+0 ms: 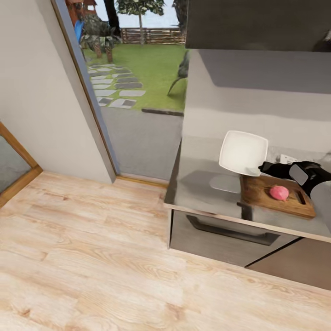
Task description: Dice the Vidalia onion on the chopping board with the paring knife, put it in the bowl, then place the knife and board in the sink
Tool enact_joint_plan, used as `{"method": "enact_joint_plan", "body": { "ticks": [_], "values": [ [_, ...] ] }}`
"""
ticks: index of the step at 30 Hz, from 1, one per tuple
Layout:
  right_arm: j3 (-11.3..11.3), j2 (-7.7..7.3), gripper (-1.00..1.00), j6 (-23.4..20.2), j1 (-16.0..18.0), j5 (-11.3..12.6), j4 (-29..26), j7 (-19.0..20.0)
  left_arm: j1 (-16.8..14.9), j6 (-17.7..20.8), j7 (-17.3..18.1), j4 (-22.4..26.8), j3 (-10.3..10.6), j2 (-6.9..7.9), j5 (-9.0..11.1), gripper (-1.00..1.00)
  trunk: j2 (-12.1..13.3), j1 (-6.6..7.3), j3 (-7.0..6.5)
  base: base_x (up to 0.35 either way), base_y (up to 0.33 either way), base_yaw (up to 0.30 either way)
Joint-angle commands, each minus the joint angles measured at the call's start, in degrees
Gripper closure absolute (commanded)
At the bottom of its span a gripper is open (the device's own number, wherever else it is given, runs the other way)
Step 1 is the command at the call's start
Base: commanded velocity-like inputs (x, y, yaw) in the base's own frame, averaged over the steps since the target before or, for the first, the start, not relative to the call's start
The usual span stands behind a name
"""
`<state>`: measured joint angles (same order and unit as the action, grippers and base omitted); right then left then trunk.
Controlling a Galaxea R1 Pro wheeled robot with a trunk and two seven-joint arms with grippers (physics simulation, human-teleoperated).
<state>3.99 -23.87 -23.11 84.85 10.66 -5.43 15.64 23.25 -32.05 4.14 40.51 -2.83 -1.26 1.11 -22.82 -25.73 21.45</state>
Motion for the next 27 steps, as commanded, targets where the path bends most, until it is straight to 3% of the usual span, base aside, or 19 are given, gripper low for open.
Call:
{"method": "enact_joint_plan", "body": {
  "ticks": [1, 7, 10, 16, 18, 27],
  "values": [
    [0.61, 0.06, 1.00, -0.66, 0.05, 0.24, -0.05, 0.11, 0.01, -0.03, 0.43, 0.04, -0.24, -0.06, 0.12, -1.00, -0.10, -0.05, 0.08, 0.160, 0.270, 0.000],
    [0.43, 2.27, 1.00, -1.33, 0.05, -0.08, -0.48, 0.06, 0.02, -0.03, 0.43, 0.03, -0.24, -0.06, 0.12, -1.00, -0.10, -0.05, 0.08, 0.160, 0.257, 0.000],
    [0.34, 2.70, 1.00, -2.31, 0.05, -0.16, -0.65, 0.02, 0.00, -0.03, 0.42, 0.03, -0.24, -0.06, 0.13, -1.00, -0.10, -0.05, 0.08, 0.134, 0.171, 0.000],
    [-0.35, 3.34, 1.00, -10.09, 0.05, -0.44, -2.75, -0.05, 0.00, -0.03, 0.43, 0.03, -0.24, -0.06, 0.17, -1.00, -0.10, -0.05, 0.08, 0.033, 0.038, 0.000],
    [-0.59, 3.45, 1.00, -15.20, 0.05, -0.57, -5.75, -0.57, 0.00, -0.03, 0.43, 0.01, -0.24, -0.08, 0.20, -1.00, -0.10, -0.05, 0.08, 0.003, 0.004, 0.000],
    [-1.30, 3.36, 1.00, -23.27, 0.05, -0.71, -9.79, -0.77, 0.02, -0.03, 0.43, -0.69, -0.24, -0.14, 0.22, -1.00, -0.10, -0.05, 0.08, 0.000, 0.000, 0.000]
  ]
}}
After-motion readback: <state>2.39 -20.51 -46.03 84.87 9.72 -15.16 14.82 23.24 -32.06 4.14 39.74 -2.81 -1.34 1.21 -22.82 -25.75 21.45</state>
